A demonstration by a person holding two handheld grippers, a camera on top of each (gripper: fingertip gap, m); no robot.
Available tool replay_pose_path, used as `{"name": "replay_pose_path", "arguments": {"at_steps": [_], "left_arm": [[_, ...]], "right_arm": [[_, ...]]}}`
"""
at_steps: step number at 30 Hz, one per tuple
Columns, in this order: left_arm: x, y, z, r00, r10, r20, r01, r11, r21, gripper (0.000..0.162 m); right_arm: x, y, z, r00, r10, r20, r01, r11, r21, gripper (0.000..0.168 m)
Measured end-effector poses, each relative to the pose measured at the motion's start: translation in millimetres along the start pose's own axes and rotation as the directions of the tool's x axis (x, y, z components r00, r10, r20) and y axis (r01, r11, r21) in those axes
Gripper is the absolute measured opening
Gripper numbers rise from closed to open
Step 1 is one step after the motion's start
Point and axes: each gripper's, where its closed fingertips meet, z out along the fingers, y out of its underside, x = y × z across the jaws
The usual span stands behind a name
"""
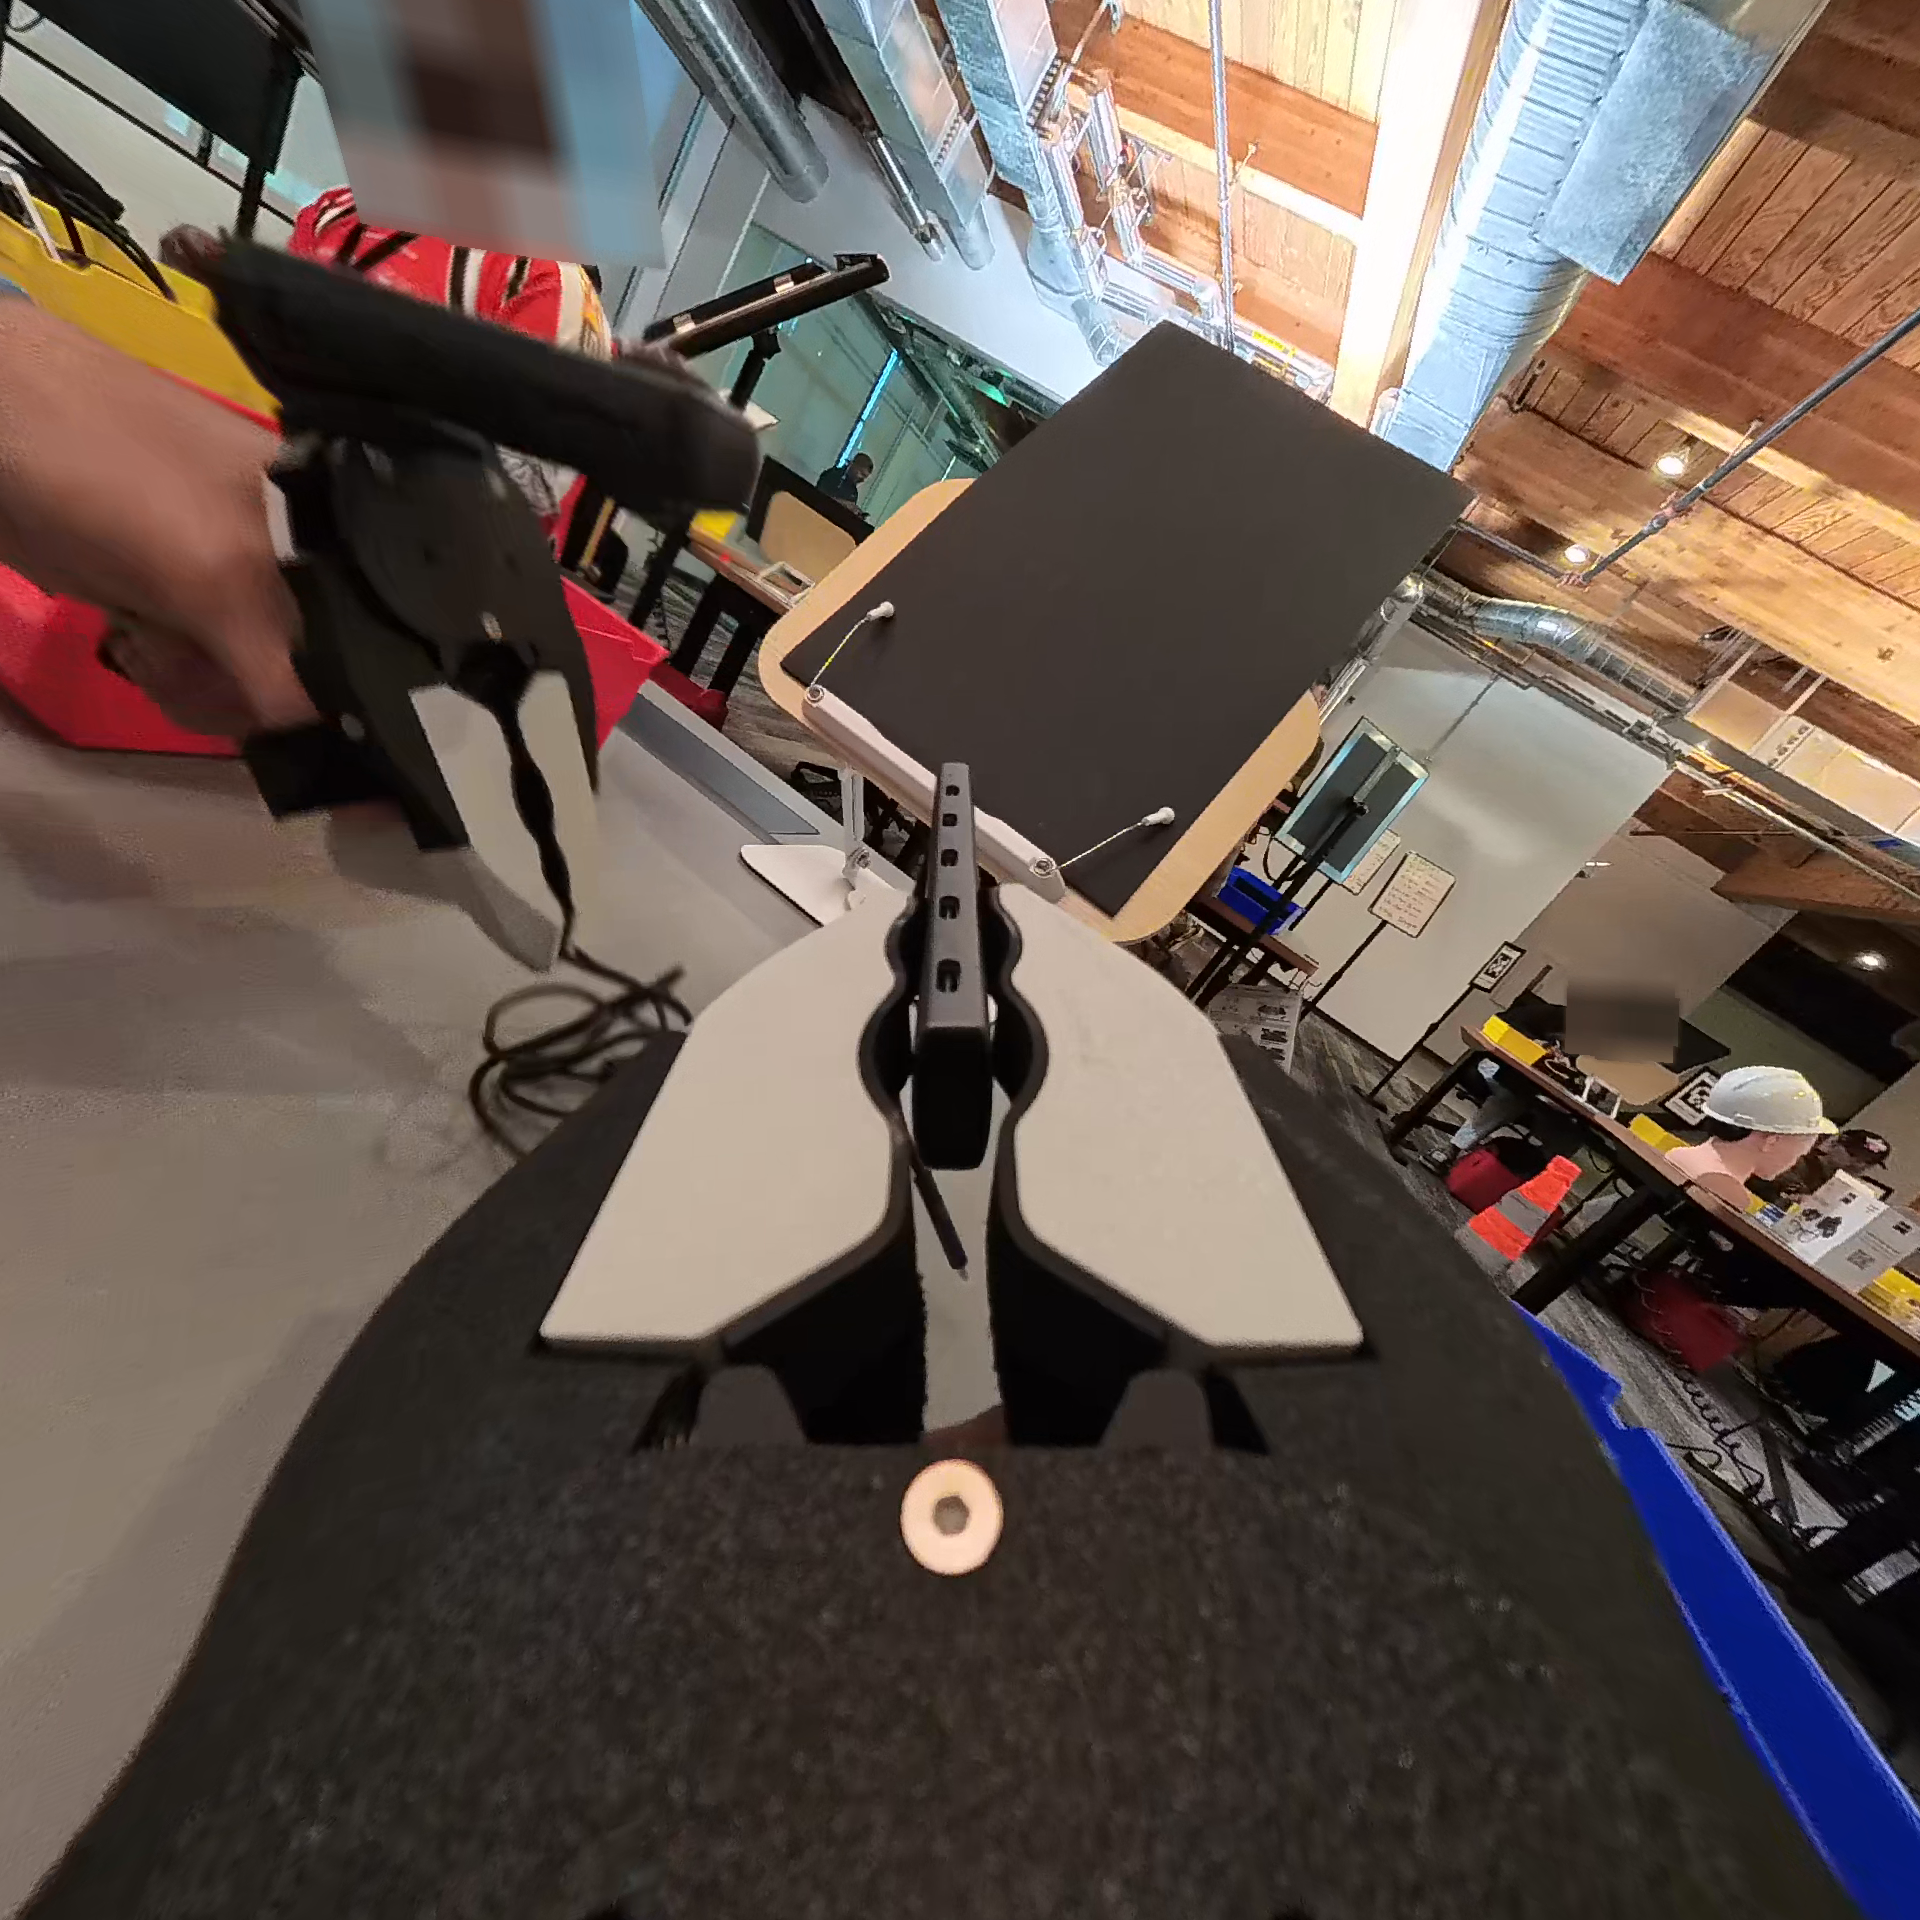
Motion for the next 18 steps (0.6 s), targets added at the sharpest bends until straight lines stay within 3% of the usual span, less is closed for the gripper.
{"name": "replay_pose_path", "arguments": {"at_steps": [2, 4, 7, 10, 18], "left_arm": [[-15, 14, -23, 0.986, -0.062, 0.158, 0.066, 0.998, -0.020, 0.002], [-9, 28, -42, 0.967, -0.120, 0.225, 0.122, 0.993, 0.007, 0.002], [25, 52, -50, 0.944, -0.279, 0.177, 0.273, 0.960, 0.056, 0.002], [69, 74, -45, 0.919, -0.395, 0.003, 0.394, 0.917, 0.068, 0.002], [59, 106, -59, 0.909, -0.372, 0.186, 0.384, 0.923, -0.028, 0.008]], "right_arm": [[1, -1, 0, 1.000, 0.006, 0.000, -0.006, 1.000, 0.001, 0.009], [0, -1, 0, 1.000, 0.012, 0.003, -0.012, 1.000, 0.002, 0.009], [-6, -1, 3, 1.000, 0.012, 0.019, -0.012, 1.000, -0.003, 0.009], [-13, 0, 4, 0.999, 0.006, 0.040, -0.005, 1.000, -0.007, 0.009], [-24, -7, 9, 0.998, -0.019, 0.063, 0.019, 1.000, 0.000, 0.009]]}}
